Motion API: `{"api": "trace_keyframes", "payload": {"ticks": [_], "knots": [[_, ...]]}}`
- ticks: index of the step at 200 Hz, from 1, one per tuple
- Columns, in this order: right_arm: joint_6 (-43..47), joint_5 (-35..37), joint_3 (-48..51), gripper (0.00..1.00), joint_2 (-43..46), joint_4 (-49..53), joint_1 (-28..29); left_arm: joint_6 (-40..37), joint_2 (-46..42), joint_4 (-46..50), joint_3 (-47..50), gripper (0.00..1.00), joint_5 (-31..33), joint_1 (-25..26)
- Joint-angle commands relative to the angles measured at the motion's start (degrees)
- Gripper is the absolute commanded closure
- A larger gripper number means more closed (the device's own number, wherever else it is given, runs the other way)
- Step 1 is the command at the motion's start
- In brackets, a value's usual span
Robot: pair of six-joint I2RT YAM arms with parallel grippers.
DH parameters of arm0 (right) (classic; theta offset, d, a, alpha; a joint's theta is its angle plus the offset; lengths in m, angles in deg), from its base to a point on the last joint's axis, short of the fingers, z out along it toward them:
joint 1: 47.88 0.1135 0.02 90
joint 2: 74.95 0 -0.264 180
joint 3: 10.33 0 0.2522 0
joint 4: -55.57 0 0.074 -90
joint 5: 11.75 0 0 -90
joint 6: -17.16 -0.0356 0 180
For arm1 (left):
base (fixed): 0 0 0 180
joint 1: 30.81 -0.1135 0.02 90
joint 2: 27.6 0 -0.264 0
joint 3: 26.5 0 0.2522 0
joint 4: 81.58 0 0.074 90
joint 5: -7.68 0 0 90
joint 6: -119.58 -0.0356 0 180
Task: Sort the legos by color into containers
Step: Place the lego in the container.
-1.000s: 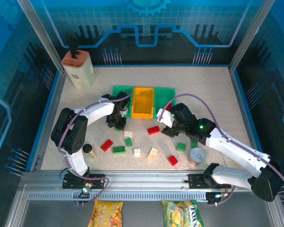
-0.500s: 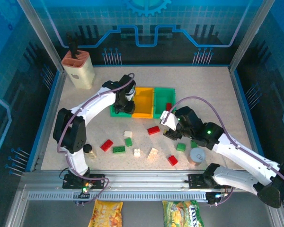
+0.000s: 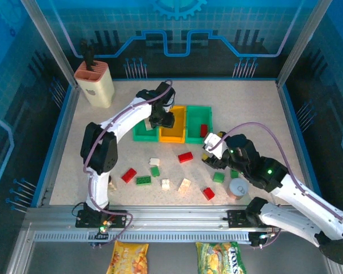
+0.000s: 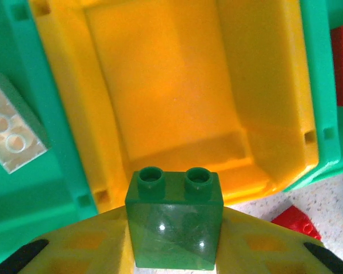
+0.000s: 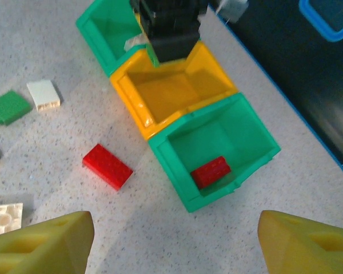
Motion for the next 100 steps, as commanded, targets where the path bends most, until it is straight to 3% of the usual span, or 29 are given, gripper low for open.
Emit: {"api": "trace_keyframes", "payload": {"ticks": [1,100], "knots": [[-0.8,1.4,0.6,0.23,2.1,-2.3,0.9,1.7,3.5,2.1,-4.5,0.62,-1.4,1.1],[-0.5,2.4,-1.7,0.23,5.0,2.3,1.0,3.2,17.4,6.6,-17.5,0.61,0.5,1.8]]}}
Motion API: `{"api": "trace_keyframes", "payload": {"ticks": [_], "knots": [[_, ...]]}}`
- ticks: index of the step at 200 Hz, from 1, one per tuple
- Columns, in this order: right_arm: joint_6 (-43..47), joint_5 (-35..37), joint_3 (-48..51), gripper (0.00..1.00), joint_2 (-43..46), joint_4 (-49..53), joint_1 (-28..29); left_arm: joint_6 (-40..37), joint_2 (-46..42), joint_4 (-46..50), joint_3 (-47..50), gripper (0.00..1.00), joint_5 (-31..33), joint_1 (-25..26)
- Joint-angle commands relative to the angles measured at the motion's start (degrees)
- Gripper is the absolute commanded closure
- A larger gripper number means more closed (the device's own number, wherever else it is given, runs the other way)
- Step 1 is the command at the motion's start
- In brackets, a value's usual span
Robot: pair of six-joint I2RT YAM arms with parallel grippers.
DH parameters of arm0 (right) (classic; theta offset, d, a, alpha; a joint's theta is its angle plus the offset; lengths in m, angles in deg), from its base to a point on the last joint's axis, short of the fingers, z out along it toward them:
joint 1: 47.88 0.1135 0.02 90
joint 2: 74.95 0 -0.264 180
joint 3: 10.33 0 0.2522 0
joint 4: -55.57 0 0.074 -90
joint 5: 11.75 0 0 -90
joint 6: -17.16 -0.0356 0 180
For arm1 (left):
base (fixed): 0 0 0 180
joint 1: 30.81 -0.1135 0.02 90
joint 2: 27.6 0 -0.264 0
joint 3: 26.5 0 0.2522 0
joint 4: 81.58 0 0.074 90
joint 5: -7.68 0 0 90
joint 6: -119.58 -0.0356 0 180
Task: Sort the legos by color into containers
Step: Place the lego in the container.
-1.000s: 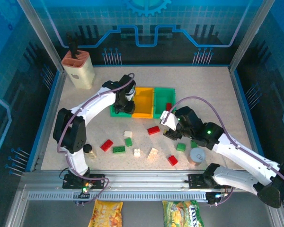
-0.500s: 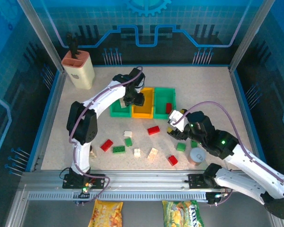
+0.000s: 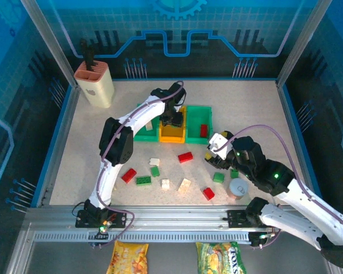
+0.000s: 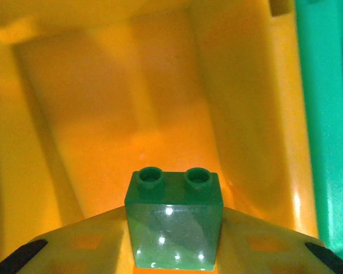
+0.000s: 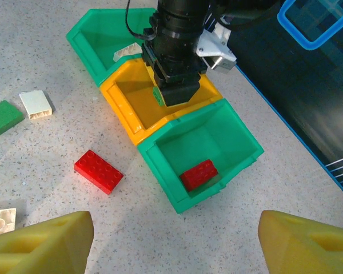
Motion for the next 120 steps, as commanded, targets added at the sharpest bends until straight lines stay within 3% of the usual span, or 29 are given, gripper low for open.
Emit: {"api": "trace_keyframes", "payload": {"ticks": [1,120], "knots": [[-0.5,1.1,-1.7,0.23,1.7,1.1,1.0,1.7,2.9,3.3,-3.0,0.61,0.4,0.2],[-1.2,1.2,-1.0,0.23,2.8,0.9,1.0,2.1,1.4,2.7,-2.0,0.55,-0.2,0.5]]}}
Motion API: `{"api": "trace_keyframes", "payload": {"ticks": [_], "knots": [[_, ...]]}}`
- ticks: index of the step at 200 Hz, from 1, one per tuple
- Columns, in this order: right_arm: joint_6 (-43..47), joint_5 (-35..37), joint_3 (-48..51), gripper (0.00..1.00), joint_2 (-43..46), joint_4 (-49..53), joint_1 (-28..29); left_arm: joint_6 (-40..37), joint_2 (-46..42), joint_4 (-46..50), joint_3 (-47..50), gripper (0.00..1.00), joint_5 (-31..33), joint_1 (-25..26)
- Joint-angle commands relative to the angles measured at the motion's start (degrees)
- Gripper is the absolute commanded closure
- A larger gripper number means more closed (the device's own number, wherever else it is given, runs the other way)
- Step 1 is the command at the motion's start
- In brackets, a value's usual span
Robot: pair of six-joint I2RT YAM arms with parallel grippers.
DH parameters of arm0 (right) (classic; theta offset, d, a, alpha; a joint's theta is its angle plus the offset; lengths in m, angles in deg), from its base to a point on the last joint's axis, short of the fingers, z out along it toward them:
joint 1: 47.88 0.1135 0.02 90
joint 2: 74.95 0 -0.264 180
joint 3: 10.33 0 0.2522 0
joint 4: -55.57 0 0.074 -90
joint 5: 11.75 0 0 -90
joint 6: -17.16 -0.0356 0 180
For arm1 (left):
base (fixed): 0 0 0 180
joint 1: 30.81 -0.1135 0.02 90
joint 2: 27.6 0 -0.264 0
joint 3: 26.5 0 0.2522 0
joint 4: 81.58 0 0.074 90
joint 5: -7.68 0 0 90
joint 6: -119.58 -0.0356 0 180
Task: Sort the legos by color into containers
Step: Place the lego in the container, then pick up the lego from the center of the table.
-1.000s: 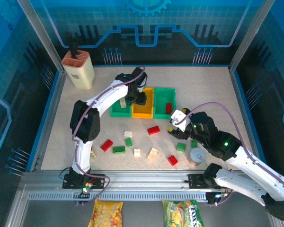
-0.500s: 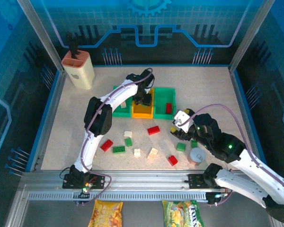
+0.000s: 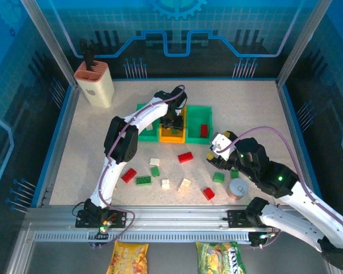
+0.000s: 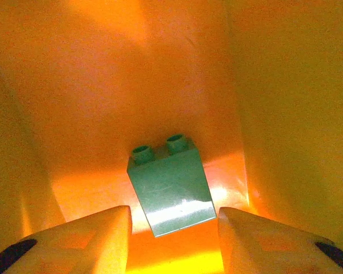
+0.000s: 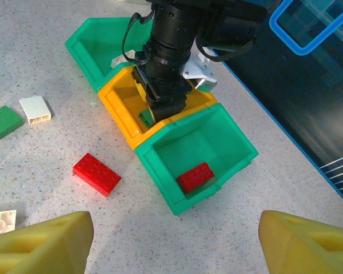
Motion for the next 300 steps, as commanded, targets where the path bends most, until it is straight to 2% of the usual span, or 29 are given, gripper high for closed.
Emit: {"api": "trace_keyframes", "payload": {"ticks": [1,80,136,177,202,230,300], "knots": [[-1.2,1.1,-1.0,0.23,0.9,0.5,1.0,0.7,-2.7,1.6,-0.7,0.55,-0.2,0.4],[-4.6,-1.4,2.2,0.23,-2.9,-2.7,1.0,1.3,-11.4,0.6,3.8,0.55,-0.7,0.5],[-19.2,-5.0,4.5,0.25,-11.3,-11.5,1.3,1.8,-18.5,-1.4,10.7,0.55,0.4,0.5],[-31.5,2.8,7.1,0.25,-16.6,-18.0,2.8,2.4,-22.8,-4.1,16.9,0.54,1.4,0.3],[-37.4,7.7,6.9,0.24,-20.8,-18.1,4.9,2.9,-25.3,-5.7,20.5,0.54,1.8,-0.3],[-41.1,13.5,5.1,0.19,-26.5,-16.8,8.7,3.2,-28.3,-7.6,24.8,0.54,1.6,-1.4],[-44.3,14.1,-1.5,0.16,-42.8,-17.7,12.3,3.8,-35.3,-10.7,34.0,0.54,1.2,-4.7]]}}
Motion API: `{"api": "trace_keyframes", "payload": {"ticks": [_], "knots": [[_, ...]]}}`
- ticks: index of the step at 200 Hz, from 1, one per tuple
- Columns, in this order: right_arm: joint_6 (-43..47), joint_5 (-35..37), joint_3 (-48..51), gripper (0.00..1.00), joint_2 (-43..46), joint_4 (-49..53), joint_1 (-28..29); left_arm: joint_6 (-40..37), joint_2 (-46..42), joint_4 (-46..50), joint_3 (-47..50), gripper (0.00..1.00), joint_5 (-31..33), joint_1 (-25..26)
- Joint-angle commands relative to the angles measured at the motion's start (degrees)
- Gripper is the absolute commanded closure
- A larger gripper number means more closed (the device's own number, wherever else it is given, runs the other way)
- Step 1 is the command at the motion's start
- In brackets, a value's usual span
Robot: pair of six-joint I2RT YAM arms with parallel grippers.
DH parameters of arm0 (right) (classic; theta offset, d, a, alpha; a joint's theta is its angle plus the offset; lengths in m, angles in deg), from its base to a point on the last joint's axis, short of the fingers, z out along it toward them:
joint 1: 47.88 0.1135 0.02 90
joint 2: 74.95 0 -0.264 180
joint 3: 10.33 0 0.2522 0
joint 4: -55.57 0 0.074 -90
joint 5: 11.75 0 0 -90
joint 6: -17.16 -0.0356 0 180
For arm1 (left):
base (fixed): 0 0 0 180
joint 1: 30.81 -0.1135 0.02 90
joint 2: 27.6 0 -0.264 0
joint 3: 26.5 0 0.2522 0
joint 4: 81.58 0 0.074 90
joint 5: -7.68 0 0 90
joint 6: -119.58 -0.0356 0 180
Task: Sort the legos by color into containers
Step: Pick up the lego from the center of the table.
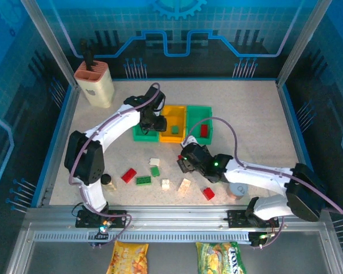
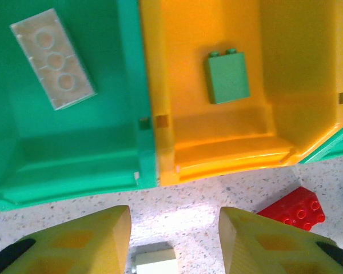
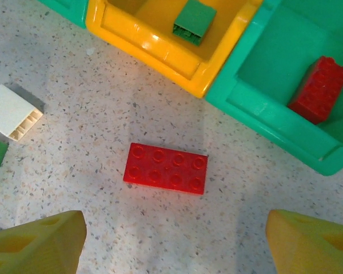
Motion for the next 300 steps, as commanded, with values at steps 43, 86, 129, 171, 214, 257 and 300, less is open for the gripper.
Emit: {"api": "trace_keyframes", "payload": {"ticks": [43,86,129,171,214,257,300], "knots": [[-5.3,0.9,-9.3,0.1,-12.3,1.6,-0.3,0.8,-5.0,-1.9,5.3,0.54,-0.2,-1.9],[-10.1,-2.7,-11.9,0.01,-17.4,3.5,-3.2,0.2,-5.7,-1.4,5.8,0.54,-0.2,-2.4],[-11.5,-5.3,-12.9,0.0,-20.7,4.0,-5.3,-0.1,-5.8,-0.9,5.9,0.55,-0.2,-2.9],[-10.8,-7.5,-13.4,0.05,-23.9,3.1,-6.1,0.2,-5.6,-1.0,6.2,0.54,-0.5,-3.0],[-10.8,-8.6,-13.3,0.11,-25.5,2.2,-6.5,0.0,-5.6,-1.0,6.2,0.54,-0.3,-2.9],[-10.3,-8.9,-13.1,0.24,-25.6,2.0,-6.8,0.0,-5.7,-1.0,6.5,0.55,0.0,-2.9],[-10.0,-8.8,-12.9,0.31,-24.6,1.9,-6.8,0.0,-5.7,-1.0,6.5,0.55,0.0,-3.0]]}}
